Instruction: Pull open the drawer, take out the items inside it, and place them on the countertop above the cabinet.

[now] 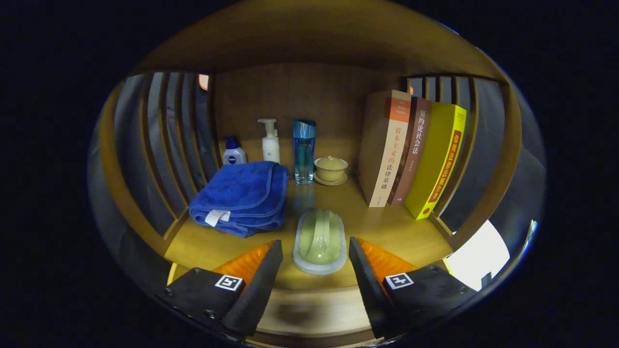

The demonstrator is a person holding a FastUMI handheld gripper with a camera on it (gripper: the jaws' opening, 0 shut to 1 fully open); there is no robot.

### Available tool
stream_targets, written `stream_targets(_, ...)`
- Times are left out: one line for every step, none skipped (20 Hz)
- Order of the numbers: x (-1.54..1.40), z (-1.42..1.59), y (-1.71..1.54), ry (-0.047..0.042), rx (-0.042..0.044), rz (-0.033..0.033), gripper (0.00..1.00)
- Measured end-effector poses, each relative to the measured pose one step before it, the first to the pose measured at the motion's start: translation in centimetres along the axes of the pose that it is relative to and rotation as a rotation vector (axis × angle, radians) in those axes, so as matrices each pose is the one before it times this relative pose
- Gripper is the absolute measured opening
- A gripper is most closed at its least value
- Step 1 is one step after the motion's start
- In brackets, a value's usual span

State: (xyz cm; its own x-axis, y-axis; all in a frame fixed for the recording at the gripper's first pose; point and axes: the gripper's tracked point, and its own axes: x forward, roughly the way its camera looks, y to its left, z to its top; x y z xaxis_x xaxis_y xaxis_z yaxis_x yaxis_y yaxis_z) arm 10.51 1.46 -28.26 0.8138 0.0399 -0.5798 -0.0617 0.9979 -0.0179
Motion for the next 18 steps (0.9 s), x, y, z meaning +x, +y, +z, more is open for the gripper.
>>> stream_targets(-0.876, -0.080, 0.031, -0.02169, 0.01844, 0.00049, 0.94)
stream_targets(-0.942, -0.082, 0.112, -0.01606, 0.01003, 0.00364, 0.96)
stream_targets(-0.958, -0.138, 0.092, -0.01560, 0.00287, 0.00062, 0.98)
stream_targets(-0.905, -0.218, 0.307, -0.00955, -0.00380, 0.01131, 0.98)
stream_targets(-1.066, -0.396, 0.359, -0.00829, -0.00436, 0.00924, 0.98)
stream_targets(-0.988, -0.251, 0.203, -0.01302, -0.00490, 0.00388, 0.98)
stream_targets(-0.925, -0.233, 0.225, -0.01205, -0.00831, 0.00374, 0.98)
stream_targets(-0.974, -0.316, 0.146, -0.01322, -0.00953, 0.00136, 0.98)
stream_targets(-0.764, -0.215, 0.243, -0.01535, -0.00804, -0.00105, 0.98)
stream_targets(-0.844, -0.320, -0.068, -0.01485, -0.00915, -0.00628, 0.98)
stream_targets(-0.920, -0.430, -0.090, -0.00938, -0.01167, -0.00747, 0.98)
stream_targets(-0.767, -0.525, -0.202, -0.00755, -0.01185, -0.01098, 0.98)
stream_targets(-0.858, -0.548, -0.115, -0.00514, -0.00819, -0.00762, 0.98)
stream_targets(-0.771, -0.610, 0.012, -0.00391, -0.00359, -0.00367, 0.98)
stream_targets(-0.710, -0.611, 0.082, -0.00299, -0.00202, 0.00024, 0.98)
stream_targets(-0.665, -0.519, 0.131, -0.00488, 0.00142, -0.00076, 0.98)
stream_targets(-0.596, -0.484, -0.032, -0.00690, 0.00009, 0.00212, 0.97)
stream_targets(-0.522, -0.363, 0.089, -0.01127, -0.00170, -0.00091, 0.97)
